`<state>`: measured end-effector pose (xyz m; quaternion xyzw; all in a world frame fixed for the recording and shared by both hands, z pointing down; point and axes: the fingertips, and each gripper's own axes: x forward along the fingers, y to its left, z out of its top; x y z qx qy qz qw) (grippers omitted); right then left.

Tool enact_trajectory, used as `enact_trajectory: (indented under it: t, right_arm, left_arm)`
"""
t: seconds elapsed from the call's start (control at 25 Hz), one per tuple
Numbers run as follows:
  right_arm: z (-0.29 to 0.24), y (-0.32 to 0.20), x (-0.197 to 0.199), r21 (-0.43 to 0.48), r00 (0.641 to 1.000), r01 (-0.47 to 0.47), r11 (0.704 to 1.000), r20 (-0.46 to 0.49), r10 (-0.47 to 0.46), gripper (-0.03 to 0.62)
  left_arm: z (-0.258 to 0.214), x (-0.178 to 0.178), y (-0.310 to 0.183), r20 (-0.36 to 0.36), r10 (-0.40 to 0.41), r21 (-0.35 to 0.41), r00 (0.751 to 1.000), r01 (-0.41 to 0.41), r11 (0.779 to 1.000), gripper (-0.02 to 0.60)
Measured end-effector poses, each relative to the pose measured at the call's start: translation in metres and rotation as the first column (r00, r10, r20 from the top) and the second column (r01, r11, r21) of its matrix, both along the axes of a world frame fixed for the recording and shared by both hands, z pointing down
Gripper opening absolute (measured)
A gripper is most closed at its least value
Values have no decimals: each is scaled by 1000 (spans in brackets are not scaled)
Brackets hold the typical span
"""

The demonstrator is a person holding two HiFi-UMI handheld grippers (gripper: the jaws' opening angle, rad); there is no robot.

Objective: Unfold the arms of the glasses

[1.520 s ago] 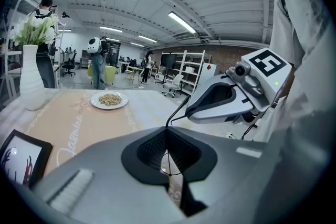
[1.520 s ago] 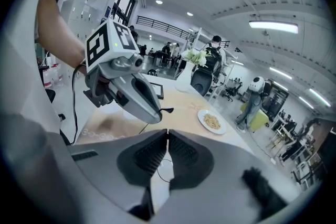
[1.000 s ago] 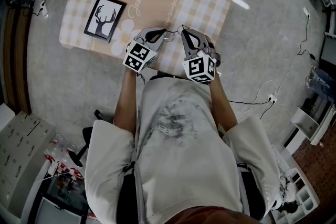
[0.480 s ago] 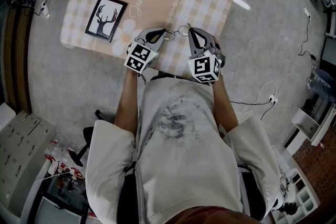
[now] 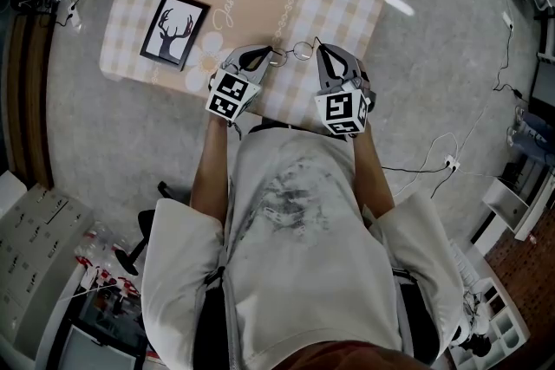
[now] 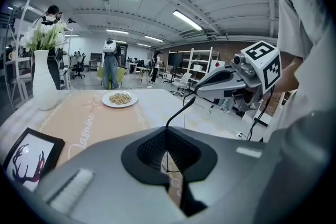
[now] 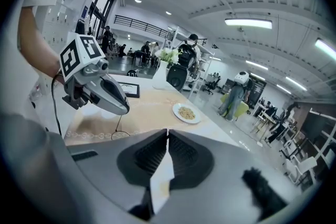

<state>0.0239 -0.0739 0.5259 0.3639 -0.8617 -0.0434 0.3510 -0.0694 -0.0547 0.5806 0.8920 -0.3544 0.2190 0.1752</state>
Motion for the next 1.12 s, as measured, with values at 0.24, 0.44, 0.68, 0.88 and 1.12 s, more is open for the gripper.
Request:
enact_trajectory:
  t: [0.24, 0.44, 0.68, 0.88, 1.12]
  right_arm:
    - [1, -3, 7, -5, 999, -31, 1000, 21, 31, 22]
    - [1, -4, 9, -8, 998, -49, 999, 36, 49, 22]
    - [1, -3, 10, -11, 998, -51, 999, 38, 51, 21]
    - [1, -3, 9, -11, 998, -47, 999, 33, 48, 21]
    - [1, -2, 9, -9, 999, -46, 999, 28, 46, 22]
  left_arm:
    - [0, -1, -1, 3, -17, 7, 1000, 17, 1000, 9]
    - [-1, -2, -1, 0, -42, 5, 999, 42, 999, 9]
    - [-3, -1, -2, -3, -55, 14, 998, 56, 998, 9]
    - [-2, -2, -1, 0, -63, 6, 998, 63, 998, 9]
    - [-2, -2, -1, -4, -64, 7, 998, 64, 998, 9]
